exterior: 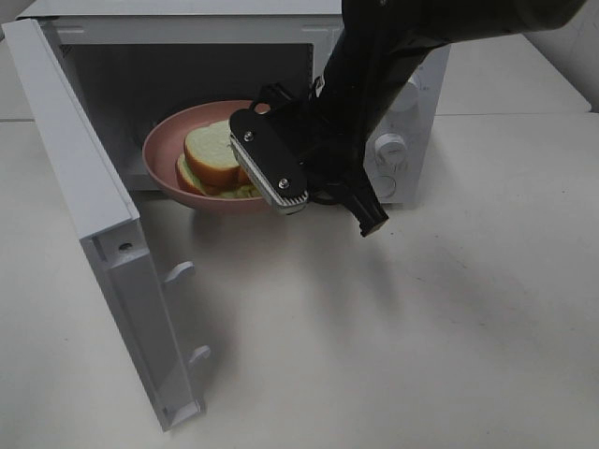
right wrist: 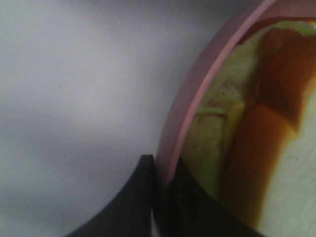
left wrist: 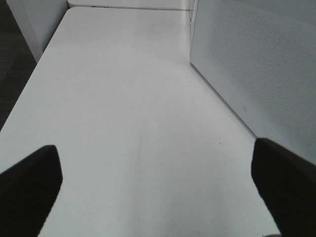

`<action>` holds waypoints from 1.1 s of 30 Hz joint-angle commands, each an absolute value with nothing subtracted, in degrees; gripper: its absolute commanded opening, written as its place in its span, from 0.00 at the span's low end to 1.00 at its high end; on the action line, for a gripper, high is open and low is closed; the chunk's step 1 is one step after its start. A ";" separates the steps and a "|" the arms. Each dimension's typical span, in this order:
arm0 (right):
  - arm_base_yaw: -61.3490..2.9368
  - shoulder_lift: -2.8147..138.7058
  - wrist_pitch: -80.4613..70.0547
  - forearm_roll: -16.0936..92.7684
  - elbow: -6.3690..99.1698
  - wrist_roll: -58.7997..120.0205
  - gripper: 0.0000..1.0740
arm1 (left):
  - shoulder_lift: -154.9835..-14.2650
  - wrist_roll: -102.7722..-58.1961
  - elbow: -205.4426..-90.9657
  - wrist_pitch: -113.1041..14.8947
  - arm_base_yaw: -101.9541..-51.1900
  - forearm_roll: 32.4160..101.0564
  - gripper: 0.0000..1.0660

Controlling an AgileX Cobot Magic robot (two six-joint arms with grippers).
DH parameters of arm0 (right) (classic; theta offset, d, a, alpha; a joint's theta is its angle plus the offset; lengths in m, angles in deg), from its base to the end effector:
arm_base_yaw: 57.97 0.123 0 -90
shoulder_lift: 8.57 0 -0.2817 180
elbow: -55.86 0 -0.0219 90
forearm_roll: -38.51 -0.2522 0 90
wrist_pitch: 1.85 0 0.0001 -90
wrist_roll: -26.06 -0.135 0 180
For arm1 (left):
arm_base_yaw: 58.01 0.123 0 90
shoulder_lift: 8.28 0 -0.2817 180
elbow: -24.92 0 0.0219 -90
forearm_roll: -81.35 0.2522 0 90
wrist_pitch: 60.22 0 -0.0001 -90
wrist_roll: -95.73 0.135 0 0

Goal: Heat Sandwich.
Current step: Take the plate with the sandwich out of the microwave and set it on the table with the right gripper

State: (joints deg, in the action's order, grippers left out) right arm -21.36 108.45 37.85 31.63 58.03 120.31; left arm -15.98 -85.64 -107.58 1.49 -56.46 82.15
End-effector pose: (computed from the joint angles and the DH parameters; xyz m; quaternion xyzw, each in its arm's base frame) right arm 0.3344 0.2613 0.1665 -0.8703 0.4381 -0.0643 0.2156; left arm 0.0357 0.0026 0.2615 -0.0221 0.8519 0.0078 0.5231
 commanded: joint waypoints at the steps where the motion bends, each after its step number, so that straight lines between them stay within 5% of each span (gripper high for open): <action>1: -20.73 105.19 37.05 32.32 55.40 119.68 0.00 | -15.47 -85.47 -107.58 0.91 -56.29 81.86 0.94; 33: -19.06 77.00 37.51 41.20 28.58 108.62 0.00 | -15.47 -85.47 -107.58 0.91 -56.29 81.86 0.94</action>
